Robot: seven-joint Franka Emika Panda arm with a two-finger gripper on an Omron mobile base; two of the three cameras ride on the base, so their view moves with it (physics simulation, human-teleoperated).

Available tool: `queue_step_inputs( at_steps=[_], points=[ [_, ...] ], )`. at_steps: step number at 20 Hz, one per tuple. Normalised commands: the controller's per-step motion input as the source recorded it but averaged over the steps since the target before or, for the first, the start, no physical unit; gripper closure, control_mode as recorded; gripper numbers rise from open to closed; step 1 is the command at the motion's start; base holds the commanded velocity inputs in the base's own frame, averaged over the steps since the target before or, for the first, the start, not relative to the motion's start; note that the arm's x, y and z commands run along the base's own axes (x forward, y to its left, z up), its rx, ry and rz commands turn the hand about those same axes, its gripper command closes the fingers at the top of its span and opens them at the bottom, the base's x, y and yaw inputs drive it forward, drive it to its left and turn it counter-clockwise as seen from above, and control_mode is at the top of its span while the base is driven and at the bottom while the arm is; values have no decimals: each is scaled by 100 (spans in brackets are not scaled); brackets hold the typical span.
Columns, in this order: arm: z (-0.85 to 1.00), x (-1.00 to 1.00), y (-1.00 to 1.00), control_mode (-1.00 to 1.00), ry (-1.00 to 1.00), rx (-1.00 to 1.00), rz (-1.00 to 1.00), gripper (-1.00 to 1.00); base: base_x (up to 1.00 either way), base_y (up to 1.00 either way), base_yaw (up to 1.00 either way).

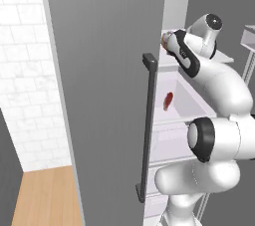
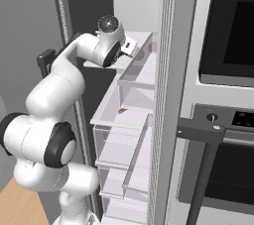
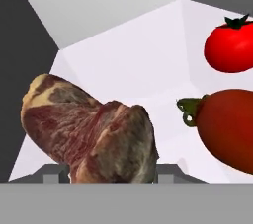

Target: Place one tomato and one steak in each tupperware on the nearby counter, to pack two identical lunches.

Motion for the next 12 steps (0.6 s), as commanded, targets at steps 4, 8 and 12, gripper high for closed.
queue_step_inputs(
  at_steps=[4, 8, 12],
  points=[
    [-1, -62, 0, -100, 0, 0, -1, 100, 0, 0, 0],
    [0, -100, 0, -100, 0, 0, -2, 100, 0, 0, 0],
    [0, -100, 18, -100, 2, 0, 0, 100, 0, 0, 0]
  ],
)
